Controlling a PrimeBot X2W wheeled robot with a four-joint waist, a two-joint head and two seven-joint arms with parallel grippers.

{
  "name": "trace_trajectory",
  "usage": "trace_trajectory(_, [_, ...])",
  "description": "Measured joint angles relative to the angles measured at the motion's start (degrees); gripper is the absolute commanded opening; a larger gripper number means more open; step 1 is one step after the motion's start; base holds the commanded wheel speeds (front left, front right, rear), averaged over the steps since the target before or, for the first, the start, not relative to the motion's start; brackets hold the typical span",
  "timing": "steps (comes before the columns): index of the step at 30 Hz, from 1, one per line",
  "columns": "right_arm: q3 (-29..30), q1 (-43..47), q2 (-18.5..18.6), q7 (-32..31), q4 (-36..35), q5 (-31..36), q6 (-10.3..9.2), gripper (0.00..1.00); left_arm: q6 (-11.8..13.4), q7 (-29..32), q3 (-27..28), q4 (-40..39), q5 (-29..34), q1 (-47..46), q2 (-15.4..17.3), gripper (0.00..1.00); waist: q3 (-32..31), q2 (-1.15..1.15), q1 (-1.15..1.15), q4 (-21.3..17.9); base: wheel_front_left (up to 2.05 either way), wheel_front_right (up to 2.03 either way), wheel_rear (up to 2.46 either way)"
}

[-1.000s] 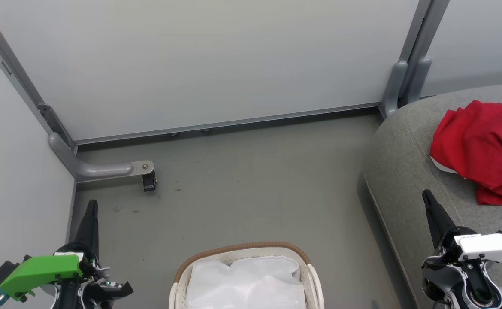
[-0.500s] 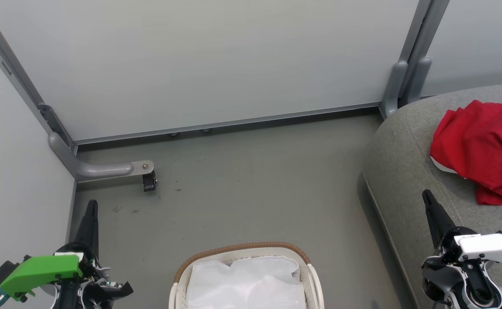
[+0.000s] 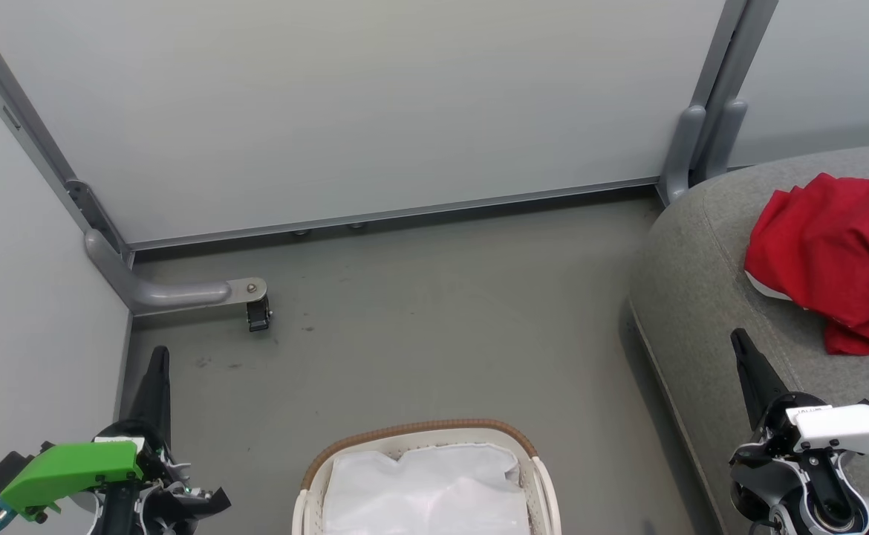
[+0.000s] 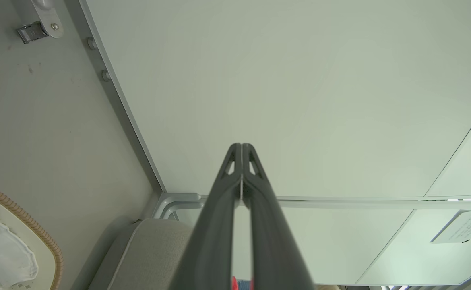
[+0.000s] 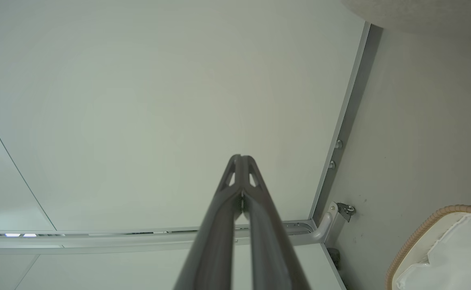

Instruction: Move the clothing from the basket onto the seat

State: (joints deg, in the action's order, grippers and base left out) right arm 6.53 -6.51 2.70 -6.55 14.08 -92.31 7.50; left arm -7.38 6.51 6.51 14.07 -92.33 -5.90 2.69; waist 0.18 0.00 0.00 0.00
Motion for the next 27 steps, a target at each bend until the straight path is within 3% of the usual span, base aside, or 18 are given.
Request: trace_trajectory(27, [0.0, 0.0, 0.0, 0.0, 0.0, 0.0, -0.01, 0.00, 0.0, 0.0, 0.0, 0.0, 0.0, 0.0, 0.0, 0.00, 0.0, 0.00, 0.00, 0.0, 0.00, 0.00, 0.00])
